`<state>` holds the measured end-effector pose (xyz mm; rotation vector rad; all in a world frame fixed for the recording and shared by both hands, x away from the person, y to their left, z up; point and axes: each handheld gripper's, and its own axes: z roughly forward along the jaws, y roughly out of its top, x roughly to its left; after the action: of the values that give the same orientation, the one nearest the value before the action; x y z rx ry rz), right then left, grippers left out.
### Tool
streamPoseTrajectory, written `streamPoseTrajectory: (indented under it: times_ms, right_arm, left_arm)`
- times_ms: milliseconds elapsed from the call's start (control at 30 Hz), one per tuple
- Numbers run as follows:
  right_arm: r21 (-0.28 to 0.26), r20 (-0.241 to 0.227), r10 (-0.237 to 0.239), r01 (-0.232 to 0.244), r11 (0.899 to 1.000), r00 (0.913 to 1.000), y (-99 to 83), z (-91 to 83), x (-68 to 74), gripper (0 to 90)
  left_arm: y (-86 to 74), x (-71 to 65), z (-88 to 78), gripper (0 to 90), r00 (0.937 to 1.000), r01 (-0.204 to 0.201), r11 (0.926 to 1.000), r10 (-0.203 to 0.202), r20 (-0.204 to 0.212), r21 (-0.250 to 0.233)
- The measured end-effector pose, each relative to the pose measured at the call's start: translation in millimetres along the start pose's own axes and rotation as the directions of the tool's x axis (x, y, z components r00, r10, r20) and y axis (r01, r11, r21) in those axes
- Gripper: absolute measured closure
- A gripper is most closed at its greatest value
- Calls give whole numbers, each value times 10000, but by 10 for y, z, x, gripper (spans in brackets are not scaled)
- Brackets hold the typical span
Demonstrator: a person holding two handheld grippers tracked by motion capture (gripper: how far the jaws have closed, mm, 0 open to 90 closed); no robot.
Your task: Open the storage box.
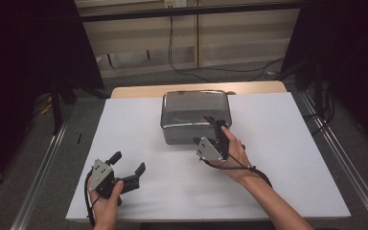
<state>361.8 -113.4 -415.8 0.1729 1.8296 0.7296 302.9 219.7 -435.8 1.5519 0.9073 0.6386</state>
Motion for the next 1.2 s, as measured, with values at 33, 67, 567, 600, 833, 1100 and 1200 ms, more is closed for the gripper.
streamPoseTrajectory:
  times_ms: [33, 67, 567, 600, 833, 1100, 1200]
  right_arm:
    - [35, -4, -206, 206, 9998, 9998, 5, 6, 16, 208]
    - [90, -10, -331, 332, 9994, 9995, 8, 15, 36, 210]
    - [742, 167, -2732, 2713, 9596, 9618, 44, 113, 164, 455]
    - [742, 167, -2732, 2713, 9596, 9618, 44, 113, 164, 455]
    - [901, 57, -3310, 3292, 9400, 9436, 60, 162, 226, 560]
    - [910, 98, -3564, 3542, 9307, 9343, 85, 149, 240, 699]
    - [917, 124, -3586, 3560, 9300, 9334, 87, 144, 238, 718]
  left_arm:
    - [0, 0, 0, 38, 10000, 0, 10000, 0, 0, 0]
    - [0, 2, -2, 38, 10000, 10, 10000, -10, 10, -8]
    - [-2, -3, 11, 38, 10000, -50, 10000, 50, 25, 39]
    - [-2, -3, 11, 38, 10000, -50, 10000, 50, 25, 39]
    - [-5, 11, 5, 38, 10000, -4, 10000, 4, -6, 62]
    - [-11, -16, 26, 38, 9999, -89, 9998, 87, 101, 180]
    - [-10, -11, 25, 36, 10000, -90, 9998, 90, 28, 180]
